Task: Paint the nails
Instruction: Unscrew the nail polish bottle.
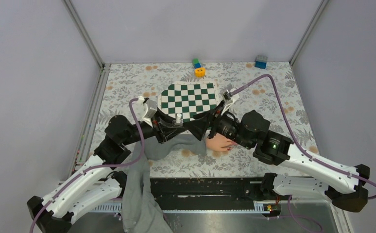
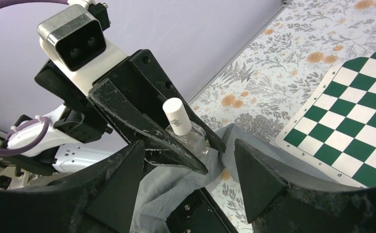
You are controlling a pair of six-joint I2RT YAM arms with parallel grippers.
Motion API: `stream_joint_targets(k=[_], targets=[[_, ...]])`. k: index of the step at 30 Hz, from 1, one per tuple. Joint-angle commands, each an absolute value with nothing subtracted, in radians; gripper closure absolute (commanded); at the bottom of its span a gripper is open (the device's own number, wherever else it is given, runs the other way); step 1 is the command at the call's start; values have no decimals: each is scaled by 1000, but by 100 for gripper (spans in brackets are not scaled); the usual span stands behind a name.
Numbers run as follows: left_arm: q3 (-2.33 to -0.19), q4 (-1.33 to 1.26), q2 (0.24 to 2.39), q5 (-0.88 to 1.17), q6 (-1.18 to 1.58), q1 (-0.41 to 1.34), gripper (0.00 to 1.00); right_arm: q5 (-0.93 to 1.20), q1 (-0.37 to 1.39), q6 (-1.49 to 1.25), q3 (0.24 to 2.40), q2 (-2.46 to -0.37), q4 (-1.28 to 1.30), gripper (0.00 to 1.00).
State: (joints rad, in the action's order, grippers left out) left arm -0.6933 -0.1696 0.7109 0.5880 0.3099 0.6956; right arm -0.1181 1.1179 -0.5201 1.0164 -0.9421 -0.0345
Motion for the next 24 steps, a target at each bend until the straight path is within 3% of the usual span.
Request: stream_joint_targets(k=[1, 24], targets=[[-710, -183, 717, 531, 295, 698, 100, -204, 1152, -535, 1093, -974, -65, 26], [-712, -184, 745, 548, 305, 697, 100, -333, 1207, -521, 1225, -1138, 56, 44]])
